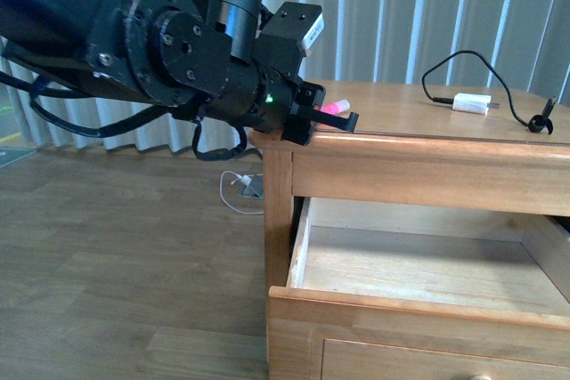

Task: Place pink marker in drawer with both arms

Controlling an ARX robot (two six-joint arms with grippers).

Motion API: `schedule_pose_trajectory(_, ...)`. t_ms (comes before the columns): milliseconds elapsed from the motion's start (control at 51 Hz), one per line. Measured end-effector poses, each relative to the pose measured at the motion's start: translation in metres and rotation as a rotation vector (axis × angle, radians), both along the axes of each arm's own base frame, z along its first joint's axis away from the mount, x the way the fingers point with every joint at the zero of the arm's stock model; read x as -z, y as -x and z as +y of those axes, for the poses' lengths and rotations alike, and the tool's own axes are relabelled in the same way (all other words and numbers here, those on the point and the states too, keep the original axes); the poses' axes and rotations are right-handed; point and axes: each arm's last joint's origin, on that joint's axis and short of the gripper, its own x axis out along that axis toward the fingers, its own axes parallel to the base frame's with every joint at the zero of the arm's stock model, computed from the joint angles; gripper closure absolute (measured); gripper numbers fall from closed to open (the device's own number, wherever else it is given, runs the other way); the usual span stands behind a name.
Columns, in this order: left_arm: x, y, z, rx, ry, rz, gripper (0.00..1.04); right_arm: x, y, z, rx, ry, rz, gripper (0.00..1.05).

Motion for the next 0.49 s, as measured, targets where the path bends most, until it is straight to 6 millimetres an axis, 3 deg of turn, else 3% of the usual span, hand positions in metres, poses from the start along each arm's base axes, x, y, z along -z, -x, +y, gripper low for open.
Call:
schedule_pose_trajectory(294, -0.040, 0.055, 0.011, 0.283, -0.112, -0.065, 0.90, 0.000, 0.000, 0.000, 0.000, 0.000, 0.000, 0.08)
schedule_pose_trajectory(393, -0.030, 0.068, 0.008, 0.355, -0.208, -0.052, 0.90, 0.000, 0.000, 0.000, 0.000, 0.000, 0.000, 0.08)
schedule_pose_trajectory(491, -0.010, 0.066, 0.001, 0.366, -0.250, -0.034, 0.90, 0.000, 0.000, 0.000, 0.000, 0.000, 0.000, 0.08)
